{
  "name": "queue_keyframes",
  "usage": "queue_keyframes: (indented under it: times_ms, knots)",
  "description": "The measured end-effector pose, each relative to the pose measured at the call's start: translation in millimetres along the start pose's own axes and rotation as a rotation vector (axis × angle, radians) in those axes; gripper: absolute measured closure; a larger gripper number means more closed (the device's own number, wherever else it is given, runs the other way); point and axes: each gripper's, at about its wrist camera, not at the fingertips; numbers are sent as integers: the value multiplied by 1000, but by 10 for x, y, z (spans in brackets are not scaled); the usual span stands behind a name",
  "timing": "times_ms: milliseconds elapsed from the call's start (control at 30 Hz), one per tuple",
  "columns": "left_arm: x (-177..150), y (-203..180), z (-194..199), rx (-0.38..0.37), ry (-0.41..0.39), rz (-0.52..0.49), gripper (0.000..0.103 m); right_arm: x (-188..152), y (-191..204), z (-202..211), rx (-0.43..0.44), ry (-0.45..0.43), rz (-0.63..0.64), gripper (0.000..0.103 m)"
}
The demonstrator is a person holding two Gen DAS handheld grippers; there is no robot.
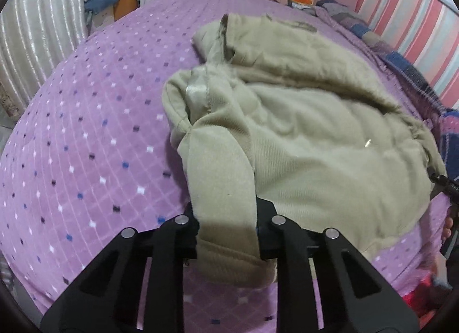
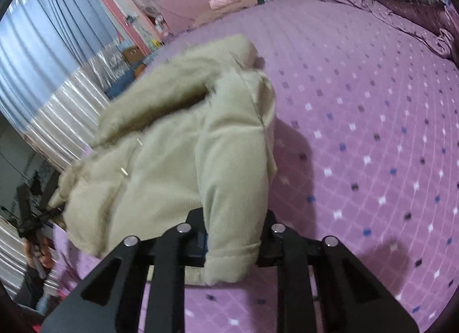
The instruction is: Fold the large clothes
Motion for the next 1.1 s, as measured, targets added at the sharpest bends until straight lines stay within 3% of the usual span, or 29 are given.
queue_keyframes:
  times_ms: [167,333,500,600,733,900,1033,1100]
  knots:
    - [437,33,171,-77,-37,72,84,436,163,37,67,-62,-22,83]
    - [964,-69,289,-100,-71,119,84,968,332,-41,123,-131,-63,83]
    - [1603,53,296,-153,-42,266,84,1571,468,-191,190,-175,-143,83]
    - [2021,89,309,-111,-59,300,84,1978,442,-265,200,-224,-227,83]
    - [2597,76,119,-23,-45,328,84,2497,390,-546,110,-249,-274,83]
    - [3304,-29,-530,88,11,295,84,3074,343,-1207,-49,-214,-224,83]
    - [3605,49,-1157,161,71,267,82,3366,181,-1798,-179,-148,-176,83]
    - [3580,72,-1493,194,125,246,81,3413,63,-2046,-208,-97,-184,83]
Point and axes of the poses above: each gripper's, at about its wrist camera, not at the fingertips, and z roughly against the way its jaws point, y to its left, x to its top, and after that the axes turned 7 degrees about x, right-handed
